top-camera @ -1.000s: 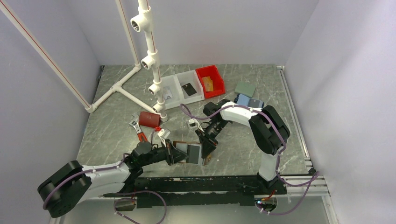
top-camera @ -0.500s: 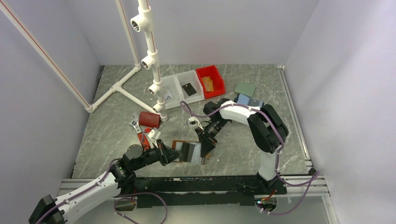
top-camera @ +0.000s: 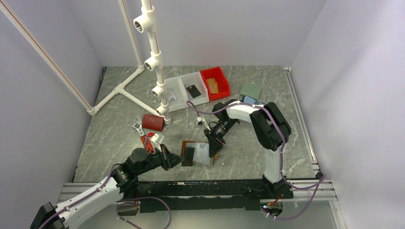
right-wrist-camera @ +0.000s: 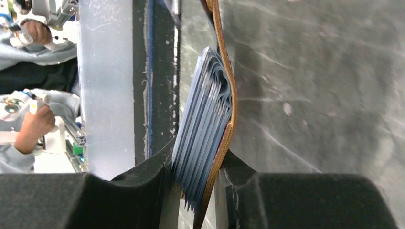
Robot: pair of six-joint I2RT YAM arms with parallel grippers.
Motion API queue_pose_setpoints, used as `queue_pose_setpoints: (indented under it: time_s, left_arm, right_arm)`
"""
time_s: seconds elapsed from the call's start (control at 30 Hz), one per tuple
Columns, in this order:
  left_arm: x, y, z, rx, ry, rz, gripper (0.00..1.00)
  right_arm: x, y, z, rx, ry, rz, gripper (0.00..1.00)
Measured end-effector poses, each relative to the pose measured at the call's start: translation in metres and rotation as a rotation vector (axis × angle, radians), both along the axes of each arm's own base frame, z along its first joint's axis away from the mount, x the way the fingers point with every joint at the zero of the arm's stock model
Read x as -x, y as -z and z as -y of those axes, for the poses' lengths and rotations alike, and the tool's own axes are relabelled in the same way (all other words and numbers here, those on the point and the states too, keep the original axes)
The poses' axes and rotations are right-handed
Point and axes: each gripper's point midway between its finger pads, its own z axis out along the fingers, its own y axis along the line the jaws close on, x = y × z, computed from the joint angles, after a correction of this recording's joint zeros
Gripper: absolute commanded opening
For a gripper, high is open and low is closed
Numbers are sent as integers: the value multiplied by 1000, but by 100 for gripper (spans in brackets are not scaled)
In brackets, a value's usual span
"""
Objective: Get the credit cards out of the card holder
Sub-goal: Remove the card holder, then place the credit card in the storage box.
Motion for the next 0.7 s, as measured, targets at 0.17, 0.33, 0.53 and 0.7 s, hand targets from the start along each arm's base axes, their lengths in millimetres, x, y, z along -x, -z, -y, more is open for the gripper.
queue_pose_setpoints:
  time_s: [0.17, 0.33, 0.53, 0.7]
  left_arm:
    - [-1, 2, -1, -7, -6, -5, 0]
    - [-1, 3, -1, -9, -7, -9, 0]
    - [0, 1, 0, 0, -4, -19, 0]
    - [1, -14, 5, 39, 7, -26, 0]
  right_arm:
    - [-14, 21, 7, 99, 57, -89, 0]
    - [-14, 24, 8, 147, 88, -158, 25]
    - [-21, 31, 14, 217, 120, -136, 47]
    - [-37, 29, 23, 241, 174, -69, 60]
